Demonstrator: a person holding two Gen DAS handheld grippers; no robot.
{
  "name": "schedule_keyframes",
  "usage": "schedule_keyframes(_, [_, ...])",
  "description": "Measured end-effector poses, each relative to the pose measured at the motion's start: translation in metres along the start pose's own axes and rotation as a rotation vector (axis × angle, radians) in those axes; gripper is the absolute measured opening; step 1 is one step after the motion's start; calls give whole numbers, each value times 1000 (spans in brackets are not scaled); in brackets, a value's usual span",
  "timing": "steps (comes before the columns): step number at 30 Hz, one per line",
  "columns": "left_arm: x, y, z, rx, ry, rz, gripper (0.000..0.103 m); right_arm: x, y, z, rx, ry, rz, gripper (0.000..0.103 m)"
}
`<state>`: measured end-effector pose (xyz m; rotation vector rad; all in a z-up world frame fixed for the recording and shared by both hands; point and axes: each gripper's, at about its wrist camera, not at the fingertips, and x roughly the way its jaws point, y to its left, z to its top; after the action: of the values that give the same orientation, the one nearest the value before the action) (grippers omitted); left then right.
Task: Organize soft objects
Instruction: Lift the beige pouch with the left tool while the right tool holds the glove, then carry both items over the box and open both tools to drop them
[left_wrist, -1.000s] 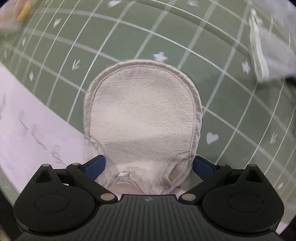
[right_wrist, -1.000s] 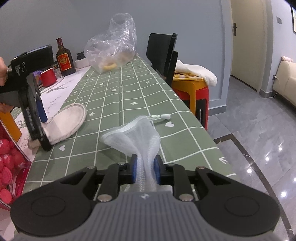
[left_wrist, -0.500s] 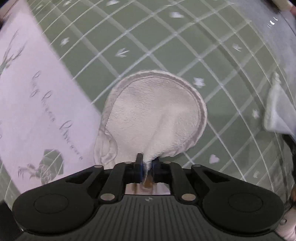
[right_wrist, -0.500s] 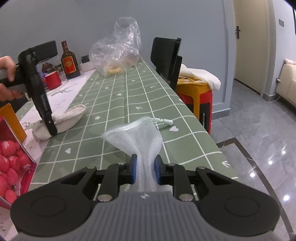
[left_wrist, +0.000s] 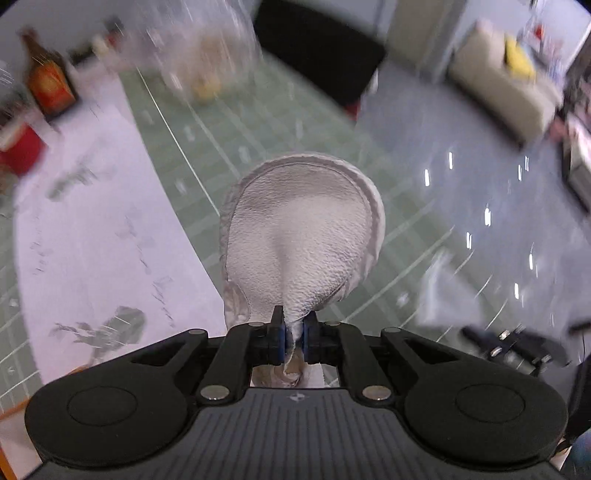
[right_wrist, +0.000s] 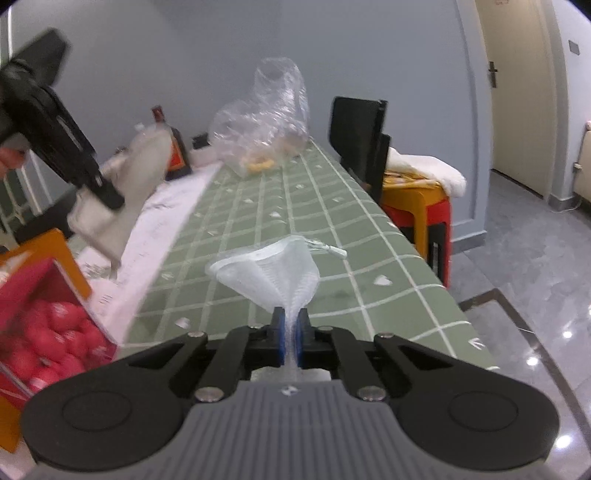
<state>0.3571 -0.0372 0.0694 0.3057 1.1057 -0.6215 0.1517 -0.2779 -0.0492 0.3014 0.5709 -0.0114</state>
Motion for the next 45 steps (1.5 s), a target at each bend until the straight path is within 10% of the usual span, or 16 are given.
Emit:
schedule_keyframes(13, [-190, -1, -161, -244, -472, 225, 9, -82, 135, 55, -145, -235, 292, 3])
schedule_keyframes(24, [-153, 37, -244, -366, -521, 165, 9, -37, 297, 63, -348, -107, 438, 2])
schedule_keyframes(33, [-120, 54, -253, -365, -515, 287, 22, 23, 340, 44, -395, 67, 394, 3])
schedule_keyframes(35, [-123, 47, -260, -337, -565, 347, 42, 33, 341, 42, -401, 93, 402, 13])
schedule_keyframes(36, [-126, 43, -261, -318, -601, 396, 71, 34, 340, 41, -407, 94, 397, 24])
schedule_keyframes(38, [-130, 35, -267, -289, -663, 481, 101, 26, 332, 39, -400, 72, 352, 77])
schedule_keyframes(45, [-137, 5, -280, -267, -738, 625, 103, -40, 277, 30, -330, -92, 282, 98])
